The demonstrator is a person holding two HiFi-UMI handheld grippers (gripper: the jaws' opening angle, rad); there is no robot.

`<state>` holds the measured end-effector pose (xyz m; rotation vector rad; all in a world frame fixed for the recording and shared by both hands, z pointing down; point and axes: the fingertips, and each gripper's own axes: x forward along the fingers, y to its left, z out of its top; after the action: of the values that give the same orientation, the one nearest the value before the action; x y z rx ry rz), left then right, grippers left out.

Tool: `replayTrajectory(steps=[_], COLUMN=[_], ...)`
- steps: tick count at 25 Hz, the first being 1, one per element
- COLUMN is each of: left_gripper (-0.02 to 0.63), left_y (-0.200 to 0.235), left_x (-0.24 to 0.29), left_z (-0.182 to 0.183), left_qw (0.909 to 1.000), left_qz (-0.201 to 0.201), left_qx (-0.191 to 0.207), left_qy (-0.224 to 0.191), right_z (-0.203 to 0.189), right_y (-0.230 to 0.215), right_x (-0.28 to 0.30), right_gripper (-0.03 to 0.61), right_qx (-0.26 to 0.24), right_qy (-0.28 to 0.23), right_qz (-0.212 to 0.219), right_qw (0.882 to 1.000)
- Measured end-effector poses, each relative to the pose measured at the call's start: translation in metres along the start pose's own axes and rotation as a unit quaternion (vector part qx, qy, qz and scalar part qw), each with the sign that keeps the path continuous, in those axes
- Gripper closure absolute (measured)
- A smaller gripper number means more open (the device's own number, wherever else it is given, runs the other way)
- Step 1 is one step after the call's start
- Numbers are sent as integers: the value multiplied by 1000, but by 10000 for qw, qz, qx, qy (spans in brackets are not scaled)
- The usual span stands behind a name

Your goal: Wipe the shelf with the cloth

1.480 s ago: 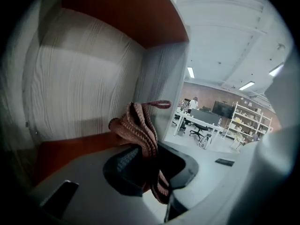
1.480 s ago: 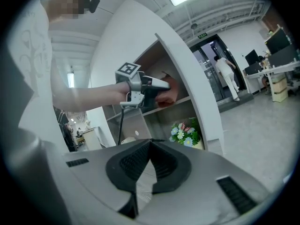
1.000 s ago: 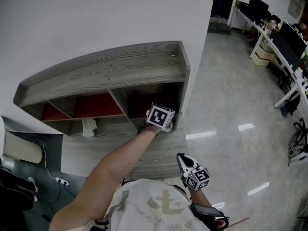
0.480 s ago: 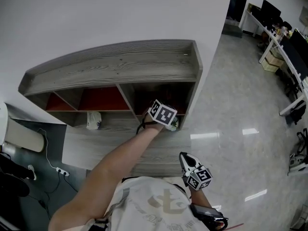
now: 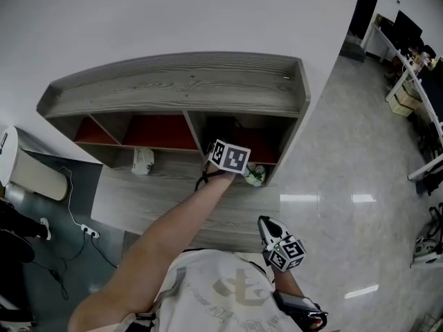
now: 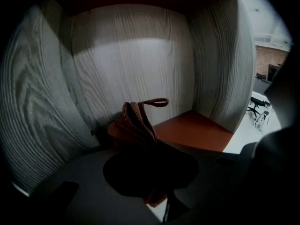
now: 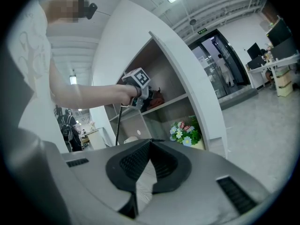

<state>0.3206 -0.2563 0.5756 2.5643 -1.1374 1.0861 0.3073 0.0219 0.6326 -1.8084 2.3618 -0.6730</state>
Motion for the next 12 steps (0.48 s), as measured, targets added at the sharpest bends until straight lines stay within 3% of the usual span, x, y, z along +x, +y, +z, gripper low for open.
replayTrajectory(steps=[12], left_gripper=[531], left_y=[21], left_x=[-18], left_z=[-18], left_qw=[9907], left_qz=[233], left_qx=[-1335], left_qy=[77], right_z=[-5], right_y=[5], right_x=[0], right_gripper=[574], right_qx=[2], right_qy=[86], right_qz=[198], right_qw=[9998])
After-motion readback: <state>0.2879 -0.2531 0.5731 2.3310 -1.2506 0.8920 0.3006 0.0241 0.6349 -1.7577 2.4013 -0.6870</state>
